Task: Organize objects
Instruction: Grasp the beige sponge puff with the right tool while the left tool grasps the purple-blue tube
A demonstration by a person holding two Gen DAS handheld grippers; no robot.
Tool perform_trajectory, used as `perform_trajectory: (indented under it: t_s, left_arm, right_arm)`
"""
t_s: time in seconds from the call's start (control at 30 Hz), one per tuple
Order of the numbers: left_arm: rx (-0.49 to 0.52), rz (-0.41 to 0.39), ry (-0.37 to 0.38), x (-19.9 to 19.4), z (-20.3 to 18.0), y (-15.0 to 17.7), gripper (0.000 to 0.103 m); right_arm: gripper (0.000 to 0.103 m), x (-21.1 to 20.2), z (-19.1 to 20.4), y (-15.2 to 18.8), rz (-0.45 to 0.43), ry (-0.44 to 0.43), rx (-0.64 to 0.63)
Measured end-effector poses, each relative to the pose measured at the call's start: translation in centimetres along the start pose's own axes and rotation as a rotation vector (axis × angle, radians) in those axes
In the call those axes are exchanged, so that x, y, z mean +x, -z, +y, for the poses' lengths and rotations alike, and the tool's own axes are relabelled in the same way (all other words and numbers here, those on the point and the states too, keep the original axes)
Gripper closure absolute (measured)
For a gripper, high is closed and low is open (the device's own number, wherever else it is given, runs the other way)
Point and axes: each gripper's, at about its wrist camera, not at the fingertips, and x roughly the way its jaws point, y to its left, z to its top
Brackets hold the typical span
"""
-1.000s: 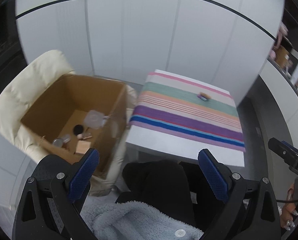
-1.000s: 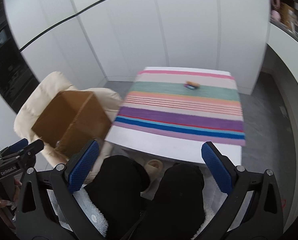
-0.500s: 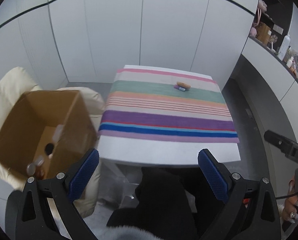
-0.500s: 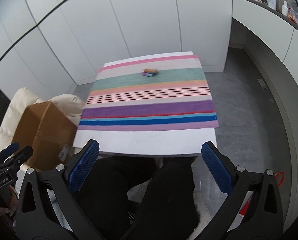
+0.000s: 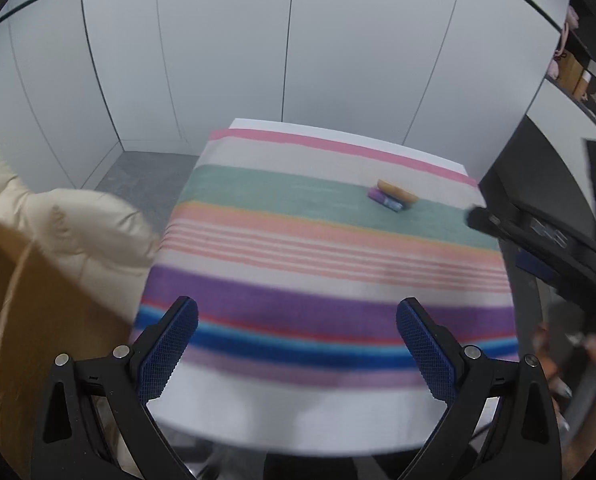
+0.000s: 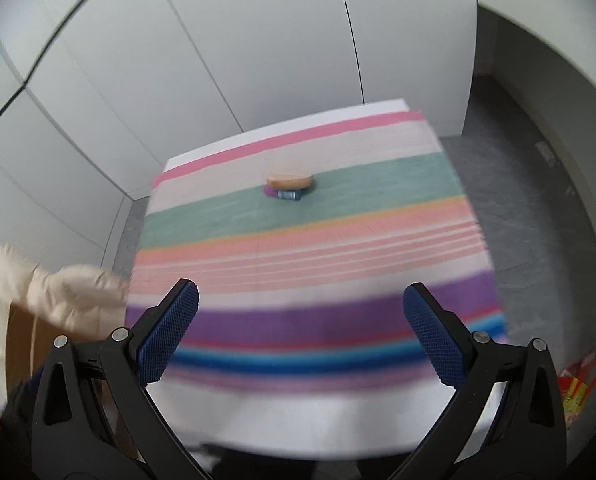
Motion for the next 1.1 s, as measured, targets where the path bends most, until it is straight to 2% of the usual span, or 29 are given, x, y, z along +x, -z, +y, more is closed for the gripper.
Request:
perform_trajectory:
  t_s: [0.17, 0.3, 0.4, 0.43, 0.47, 0.5, 0.53, 0.6, 0.63, 0.67, 0.83, 0.93, 1.0, 1.07, 1.1]
  left_arm:
    - [0.013, 0.029, -0.006, 5.8, -0.5, -2.0, 0.003]
    - [0.009, 0.065, 0.001, 9.2, -0.8, -2.6, 0.003]
    - [0.032, 0.076, 0.0, 11.2, -1.5, -2.8, 0.003]
    - [0.04, 0.079, -0.003, 11.6, -1.7, -2.8, 0.003]
    - [0.048, 0.084, 0.0, 12.2, -2.0, -2.8, 0.003]
    - [0.051, 0.088, 0.005, 12.6, -2.2, -2.9, 0.003]
    - [0.054, 0.091, 0.013, 12.9, -2.4, -3.0, 0.003]
    - [0.056, 0.098, 0.043, 13.8, -3.0, -3.6, 0.003]
    - [0.058, 0.099, 0.063, 14.2, -3.5, -3.9, 0.003]
    - [0.064, 0.093, 0.086, 14.6, -4.1, -4.3, 0.003]
    - [0.15, 0.072, 0.175, 17.2, -8.4, -6.1, 0.003]
    - [0.184, 0.106, 0.25, 20.5, -10.7, -7.2, 0.003]
    - [0.208, 0.123, 0.251, 22.7, -12.2, -8.0, 0.004]
    - [0.225, 0.126, 0.218, 24.4, -13.7, -8.4, 0.009]
    - [0.237, 0.102, 0.201, 24.6, -14.1, -8.5, 0.01]
  right_arm:
    - [0.0, 9.2, 1.2, -4.5, 0.028, -0.002, 0.012]
    - [0.003, 15.3, 2.3, -6.9, 0.042, 0.04, -0.024]
    - [0.006, 18.5, 3.2, -7.9, 0.052, 0.087, -0.064]
    - [0.014, 19.2, 3.4, -8.0, 0.059, 0.094, -0.074]
    - [0.029, 19.9, 3.5, -8.1, 0.064, 0.102, -0.088]
    - [0.036, 20.4, 3.5, -8.2, 0.071, 0.115, -0.101]
    - [0.037, 20.8, 3.3, -8.2, 0.075, 0.123, -0.113]
    - [0.047, 20.6, 2.6, -8.5, 0.051, 0.111, -0.12]
    - [0.058, 20.3, 2.2, -8.5, 0.04, 0.113, -0.124]
    - [0.063, 19.7, 1.5, -8.7, 0.025, 0.113, -0.127]
    - [0.064, 16.4, -2.8, -8.9, -0.036, 0.098, -0.101]
    - [0.064, 14.8, -5.2, -8.6, -0.048, 0.101, -0.084]
    - [0.064, 14.0, -6.6, -8.1, -0.043, 0.101, -0.077]
    - [0.064, 13.6, -7.5, -7.7, -0.034, 0.101, -0.078]
    - [0.064, 13.1, -8.3, -7.4, -0.029, 0.099, -0.079]
